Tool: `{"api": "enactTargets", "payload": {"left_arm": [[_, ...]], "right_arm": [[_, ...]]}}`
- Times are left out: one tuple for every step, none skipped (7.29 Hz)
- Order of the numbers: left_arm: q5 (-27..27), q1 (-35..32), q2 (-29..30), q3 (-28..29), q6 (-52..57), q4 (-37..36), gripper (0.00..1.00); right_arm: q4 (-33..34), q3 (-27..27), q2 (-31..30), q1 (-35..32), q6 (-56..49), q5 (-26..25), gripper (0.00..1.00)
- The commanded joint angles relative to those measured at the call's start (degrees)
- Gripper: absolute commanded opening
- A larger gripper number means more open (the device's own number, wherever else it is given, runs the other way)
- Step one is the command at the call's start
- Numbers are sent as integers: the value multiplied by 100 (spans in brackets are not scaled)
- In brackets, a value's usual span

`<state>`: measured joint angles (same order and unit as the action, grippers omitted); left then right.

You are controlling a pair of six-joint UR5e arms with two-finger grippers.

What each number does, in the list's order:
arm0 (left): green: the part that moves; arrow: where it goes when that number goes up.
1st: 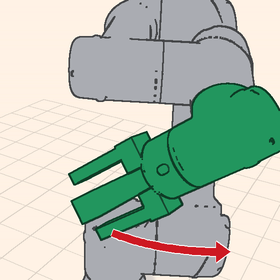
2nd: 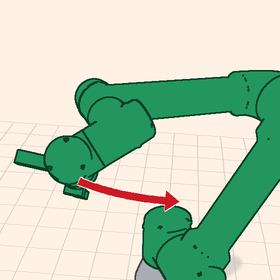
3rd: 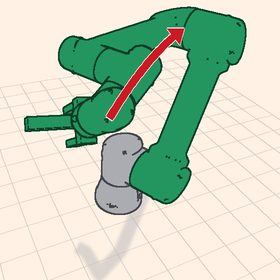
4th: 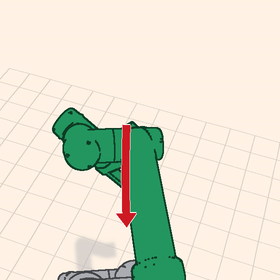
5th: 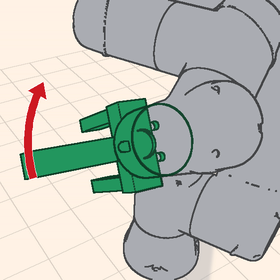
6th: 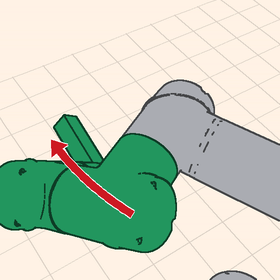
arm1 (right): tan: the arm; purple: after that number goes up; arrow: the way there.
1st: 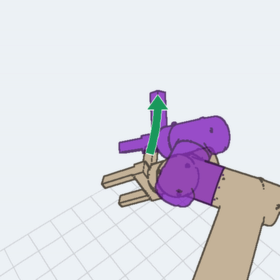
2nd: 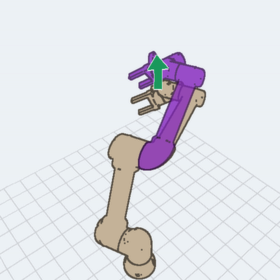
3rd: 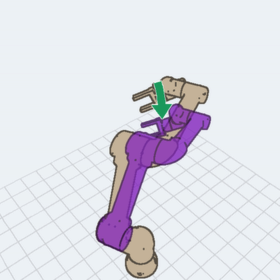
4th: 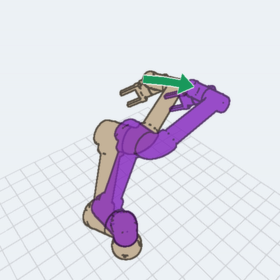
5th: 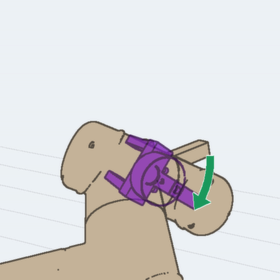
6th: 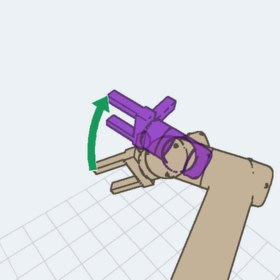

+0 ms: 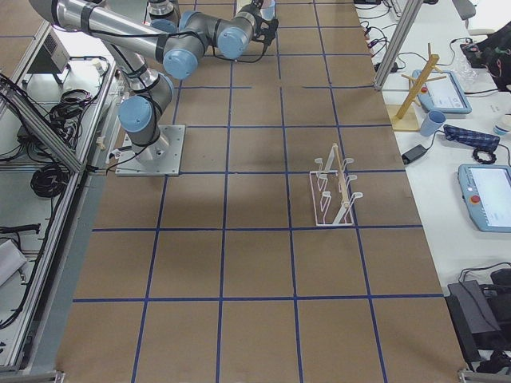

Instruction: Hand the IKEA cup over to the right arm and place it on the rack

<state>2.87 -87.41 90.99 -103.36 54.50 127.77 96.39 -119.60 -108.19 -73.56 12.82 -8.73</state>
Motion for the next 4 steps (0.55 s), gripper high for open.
{"api": "enactTargets", "payload": {"left_arm": [[-6,-4,-28,0,0,-7,0],[-6,-4,-20,0,0,-7,0],[-6,-4,-11,0,0,-15,0],[-6,-12,-11,0,0,-7,0]], "right_arm": [[20,51,79,-18,168,126,100],[133,60,218,-27,177,161,100],[213,60,333,-35,282,248,100],[222,60,343,-62,317,266,100]]}}
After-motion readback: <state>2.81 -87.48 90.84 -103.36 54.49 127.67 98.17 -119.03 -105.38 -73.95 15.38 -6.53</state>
